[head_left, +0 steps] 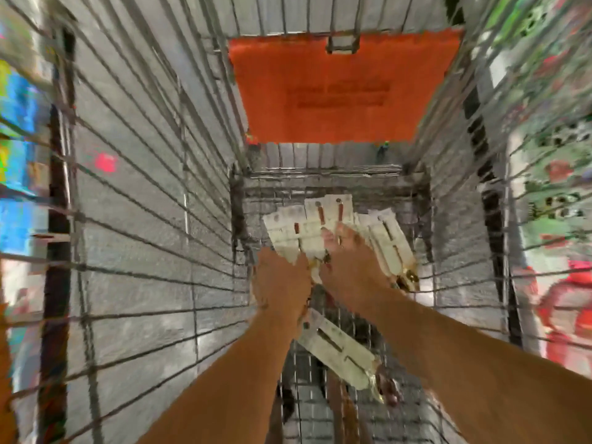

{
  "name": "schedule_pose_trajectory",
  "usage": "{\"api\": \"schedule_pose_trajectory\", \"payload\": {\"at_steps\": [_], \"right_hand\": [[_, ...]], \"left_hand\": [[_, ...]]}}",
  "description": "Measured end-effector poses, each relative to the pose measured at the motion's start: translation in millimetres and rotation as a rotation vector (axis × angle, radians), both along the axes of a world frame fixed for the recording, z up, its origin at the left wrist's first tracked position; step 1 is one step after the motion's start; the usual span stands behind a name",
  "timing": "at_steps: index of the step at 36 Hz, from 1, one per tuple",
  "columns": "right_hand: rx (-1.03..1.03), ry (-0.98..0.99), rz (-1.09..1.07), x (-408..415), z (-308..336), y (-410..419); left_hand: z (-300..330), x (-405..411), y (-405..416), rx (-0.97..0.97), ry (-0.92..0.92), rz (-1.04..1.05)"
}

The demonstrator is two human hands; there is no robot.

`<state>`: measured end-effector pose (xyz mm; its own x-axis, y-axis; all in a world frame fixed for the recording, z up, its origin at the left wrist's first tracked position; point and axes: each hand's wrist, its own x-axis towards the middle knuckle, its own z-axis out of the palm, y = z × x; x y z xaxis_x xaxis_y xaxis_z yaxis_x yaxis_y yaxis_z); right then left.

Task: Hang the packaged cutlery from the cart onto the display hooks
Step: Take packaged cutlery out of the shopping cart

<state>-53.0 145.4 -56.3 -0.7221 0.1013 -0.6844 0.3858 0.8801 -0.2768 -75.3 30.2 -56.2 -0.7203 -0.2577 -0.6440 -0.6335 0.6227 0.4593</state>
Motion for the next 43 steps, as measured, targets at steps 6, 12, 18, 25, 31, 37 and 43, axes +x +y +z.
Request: {"api": "schedule_pose_trajectory", "payload": {"at_steps": [6, 12, 18, 25, 31, 37, 43], "right_hand": [[0.051, 0.066, 0.009, 9, -19, 3], [-0.041, 0.239, -0.359, 3, -14, 3], [0.04, 0.144, -0.434, -13, -28, 5], [0.121, 0.128, -0.334, -4, -25, 5], [0.184, 0.172, -0.32, 7, -20, 7], [0.232, 0.19, -0.361, 17, -17, 18], [0.215, 0.171, -0.348, 22, -6, 12]], "left_hand": [[-10, -7, 11, 0.06, 0.009, 0.079], [-25, -9, 14, 0.075, -0.052, 0.069], [-35, -6, 19, 0.176, -0.047, 0.046], [-34, -8, 22, 0.205, -0.091, 0.028], [-32, -12, 31, 0.163, -0.092, -0.054], [-33, -9, 32, 0.172, -0.081, -0.07], [-24, -7, 25, 0.182, -0.074, -0.007]]}}
